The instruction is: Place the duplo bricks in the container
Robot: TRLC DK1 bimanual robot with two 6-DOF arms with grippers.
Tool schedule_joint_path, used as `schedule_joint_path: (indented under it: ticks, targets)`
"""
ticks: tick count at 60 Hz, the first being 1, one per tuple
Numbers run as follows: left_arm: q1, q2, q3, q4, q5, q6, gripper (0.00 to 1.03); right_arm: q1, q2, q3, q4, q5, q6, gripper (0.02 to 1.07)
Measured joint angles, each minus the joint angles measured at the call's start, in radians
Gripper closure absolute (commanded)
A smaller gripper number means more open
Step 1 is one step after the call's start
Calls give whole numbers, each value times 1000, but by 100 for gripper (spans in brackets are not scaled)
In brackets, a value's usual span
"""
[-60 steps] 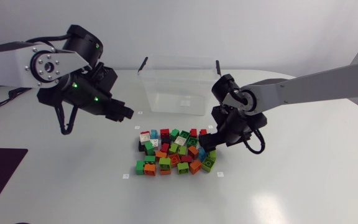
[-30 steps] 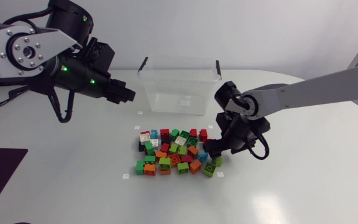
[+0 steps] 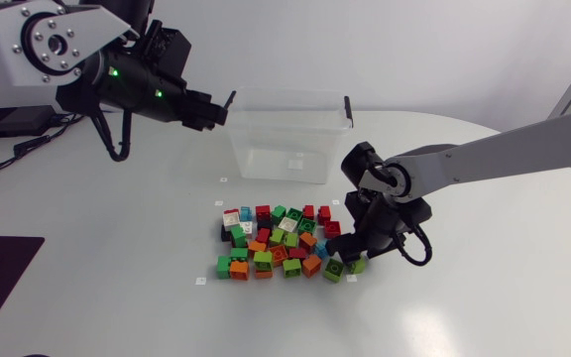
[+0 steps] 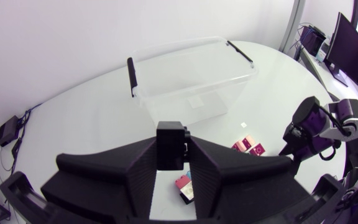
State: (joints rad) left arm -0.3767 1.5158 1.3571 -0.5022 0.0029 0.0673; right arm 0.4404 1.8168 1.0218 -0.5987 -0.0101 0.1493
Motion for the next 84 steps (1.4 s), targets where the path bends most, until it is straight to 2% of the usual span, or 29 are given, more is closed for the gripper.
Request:
schedule_joint_path:
  ticks: [9, 18, 32, 46, 66, 68, 70, 71, 73, 74, 75, 76, 77, 78, 84]
  targets:
    - [-10, 46, 60, 15, 0, -7, 78, 13, -18, -24, 11, 0, -4, 70]
    - [-24, 111, 124, 48, 19, -15, 78, 50, -90, -53, 19, 0, -31, 79]
    - [-2, 272, 266, 68, 74, -34, 77, 62, -163, -75, 12, 0, -76, 80]
    - [18, 412, 386, 68, 79, -42, 77, 47, -232, -73, -3, -11, -104, 80]
    - [16, 593, 618, 55, 95, -42, 76, -38, -240, 33, -4, -45, -140, 80]
    - [16, 608, 640, 46, 95, -42, 73, -43, -240, 43, -4, -46, -146, 79]
    - [16, 627, 670, 28, 95, -42, 64, -46, -240, 52, -4, -47, -149, 80]
    - [16, 632, 679, 24, 95, -42, 57, -50, -240, 59, -4, -49, -151, 79]
    - [16, 651, 707, 11, 95, -42, 35, -53, -240, 72, -4, -54, -151, 79]
    - [16, 660, 722, 0, 95, -45, 31, -57, -240, 81, -4, -59, -152, 79]
    - [16, 665, 729, -5, 94, -45, 19, -58, -240, 87, -4, -63, -154, 79]
    - [16, 669, 735, -10, 94, -47, 16, -58, -240, 94, -4, -66, -154, 79]
    - [16, 673, 741, -17, 94, -48, 7, -60, -240, 103, -4, -68, -154, 79]
    - [16, 676, 745, -23, 94, -48, 4, -63, -240, 113, -4, -68, -154, 79]
    - [16, 676, 746, -68, 90, -48, 4, -63, -240, 167, -4, -77, -154, 79]
